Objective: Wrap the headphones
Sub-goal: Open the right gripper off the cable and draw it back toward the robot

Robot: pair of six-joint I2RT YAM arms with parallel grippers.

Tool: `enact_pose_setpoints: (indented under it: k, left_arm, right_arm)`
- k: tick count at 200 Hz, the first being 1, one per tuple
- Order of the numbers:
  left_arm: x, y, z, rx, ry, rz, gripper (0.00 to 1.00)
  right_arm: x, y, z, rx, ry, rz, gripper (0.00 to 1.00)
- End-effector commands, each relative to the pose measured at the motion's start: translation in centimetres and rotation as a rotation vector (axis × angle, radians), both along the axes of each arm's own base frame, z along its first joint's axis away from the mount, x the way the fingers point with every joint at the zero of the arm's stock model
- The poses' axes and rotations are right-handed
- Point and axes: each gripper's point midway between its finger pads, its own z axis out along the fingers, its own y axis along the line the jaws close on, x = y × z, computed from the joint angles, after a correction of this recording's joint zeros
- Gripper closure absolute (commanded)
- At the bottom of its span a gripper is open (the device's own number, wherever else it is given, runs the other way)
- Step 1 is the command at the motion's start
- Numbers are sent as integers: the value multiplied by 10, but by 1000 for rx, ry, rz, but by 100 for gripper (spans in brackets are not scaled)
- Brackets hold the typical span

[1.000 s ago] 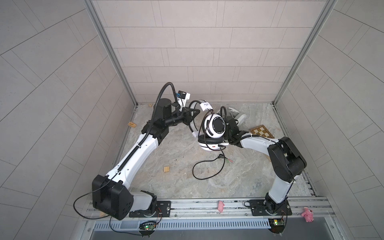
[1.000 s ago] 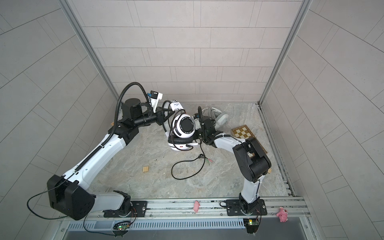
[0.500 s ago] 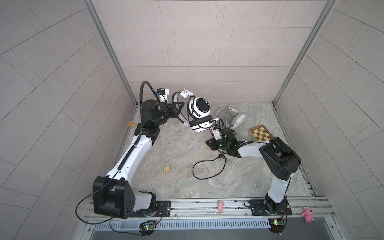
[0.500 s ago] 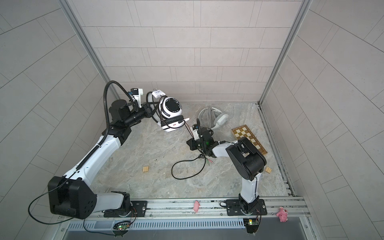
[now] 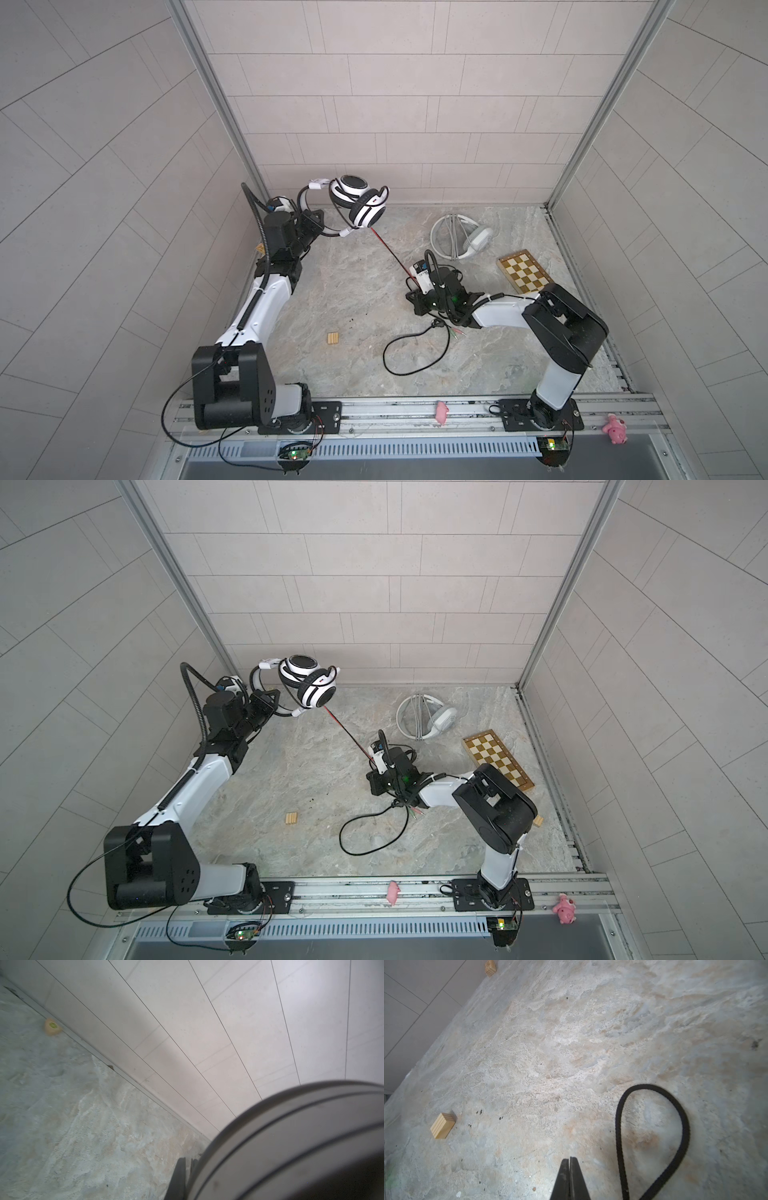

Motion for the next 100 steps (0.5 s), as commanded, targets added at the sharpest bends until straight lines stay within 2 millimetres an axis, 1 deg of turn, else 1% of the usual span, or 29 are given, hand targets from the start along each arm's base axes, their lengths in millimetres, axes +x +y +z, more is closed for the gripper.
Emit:
enact_pose_setpoints:
  k: [1,31,62,81,100]
  left_arm:
    - [-4,35,38,-59,-112,158,100]
    - [-5,54,32,-63,-98,215,100]
    - [-4,73,22,-66,-80,268,100]
    - [-4,77,17,-79,-69,282,100]
    - [-3,78,13,-55,-54,289,100]
  right_arm:
    - [-11,-24,-5,-212,-29,-18,98]
    - [-22,-31,17,-308,-121,-8,99]
    - [-34,-30,46,-409,-228,23,99]
    - [-43,-26,64,-471,-305,51,99]
    - [-50,-19,80,-502,-371,88,99]
